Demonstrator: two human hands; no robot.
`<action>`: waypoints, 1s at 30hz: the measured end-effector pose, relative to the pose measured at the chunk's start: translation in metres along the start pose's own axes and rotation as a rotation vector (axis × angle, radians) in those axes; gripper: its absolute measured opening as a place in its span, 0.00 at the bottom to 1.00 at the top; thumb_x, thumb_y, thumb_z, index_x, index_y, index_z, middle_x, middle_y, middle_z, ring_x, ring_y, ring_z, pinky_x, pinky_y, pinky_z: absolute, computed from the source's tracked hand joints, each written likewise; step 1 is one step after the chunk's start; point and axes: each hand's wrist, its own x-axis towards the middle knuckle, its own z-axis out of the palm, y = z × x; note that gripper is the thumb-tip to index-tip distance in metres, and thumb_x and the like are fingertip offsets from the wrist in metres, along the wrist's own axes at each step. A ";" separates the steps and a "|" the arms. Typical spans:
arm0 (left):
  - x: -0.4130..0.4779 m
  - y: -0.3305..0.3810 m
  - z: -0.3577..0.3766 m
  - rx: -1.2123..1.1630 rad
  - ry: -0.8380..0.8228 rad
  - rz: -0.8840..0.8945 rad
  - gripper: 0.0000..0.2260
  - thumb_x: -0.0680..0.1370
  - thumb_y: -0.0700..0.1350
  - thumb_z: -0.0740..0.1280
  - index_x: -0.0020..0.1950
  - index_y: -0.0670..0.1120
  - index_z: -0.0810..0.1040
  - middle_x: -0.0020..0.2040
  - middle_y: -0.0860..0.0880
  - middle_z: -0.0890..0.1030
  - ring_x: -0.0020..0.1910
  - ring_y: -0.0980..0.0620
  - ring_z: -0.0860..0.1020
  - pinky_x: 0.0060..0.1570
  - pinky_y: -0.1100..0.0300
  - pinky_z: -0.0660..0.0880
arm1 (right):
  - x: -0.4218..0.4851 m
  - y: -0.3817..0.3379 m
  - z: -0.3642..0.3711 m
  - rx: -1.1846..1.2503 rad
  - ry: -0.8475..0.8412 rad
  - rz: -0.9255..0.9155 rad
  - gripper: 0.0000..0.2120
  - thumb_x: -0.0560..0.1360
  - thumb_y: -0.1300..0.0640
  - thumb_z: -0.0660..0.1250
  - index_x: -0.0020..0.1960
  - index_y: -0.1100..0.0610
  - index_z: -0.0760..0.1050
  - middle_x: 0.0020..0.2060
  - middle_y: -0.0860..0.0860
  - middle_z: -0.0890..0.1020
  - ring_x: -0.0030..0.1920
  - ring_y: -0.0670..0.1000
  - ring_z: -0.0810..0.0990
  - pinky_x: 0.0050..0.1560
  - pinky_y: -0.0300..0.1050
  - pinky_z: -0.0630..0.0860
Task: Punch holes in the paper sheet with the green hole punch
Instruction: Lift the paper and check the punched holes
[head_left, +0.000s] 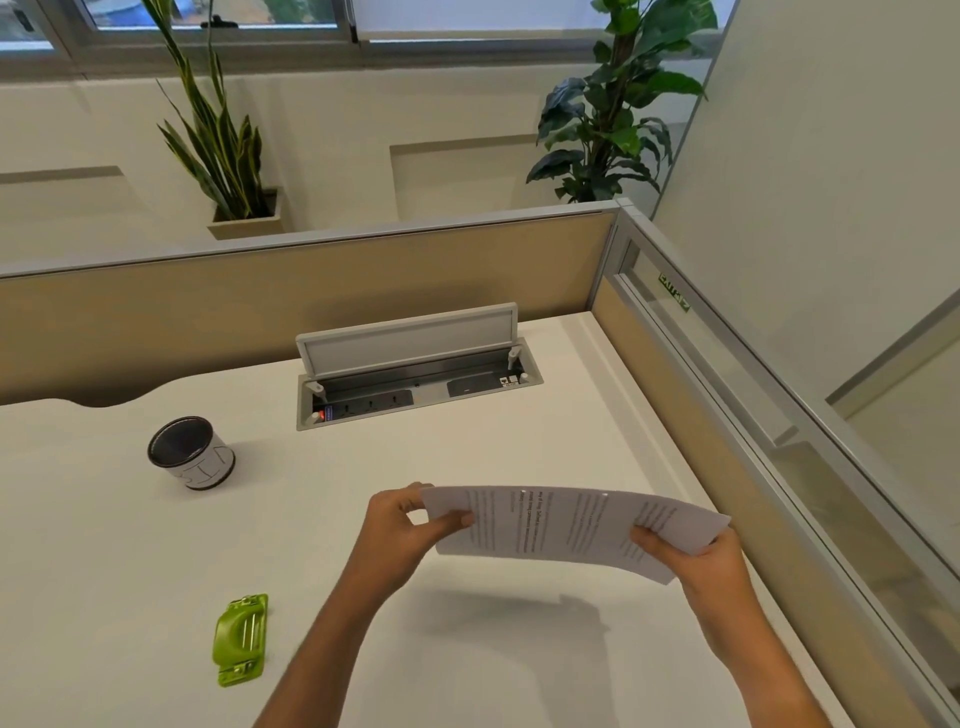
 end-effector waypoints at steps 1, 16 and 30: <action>-0.003 -0.006 0.002 0.014 0.031 -0.006 0.11 0.69 0.56 0.81 0.45 0.51 0.91 0.43 0.47 0.88 0.46 0.48 0.86 0.50 0.55 0.80 | -0.001 0.007 0.000 0.008 0.002 0.023 0.17 0.64 0.53 0.86 0.52 0.50 0.89 0.45 0.55 0.91 0.45 0.54 0.90 0.47 0.48 0.82; -0.004 -0.018 0.008 0.062 0.043 0.050 0.08 0.70 0.55 0.81 0.47 0.56 0.91 0.47 0.52 0.88 0.50 0.50 0.86 0.46 0.65 0.79 | 0.014 0.038 -0.010 0.079 -0.046 0.081 0.19 0.65 0.52 0.84 0.55 0.51 0.88 0.49 0.56 0.90 0.49 0.54 0.89 0.50 0.49 0.82; -0.015 -0.058 0.022 0.088 0.010 -0.192 0.07 0.71 0.44 0.85 0.43 0.52 0.90 0.45 0.49 0.88 0.46 0.51 0.85 0.51 0.53 0.80 | 0.018 0.078 -0.023 0.022 -0.085 0.161 0.10 0.73 0.66 0.80 0.53 0.59 0.90 0.51 0.59 0.91 0.53 0.58 0.90 0.57 0.49 0.81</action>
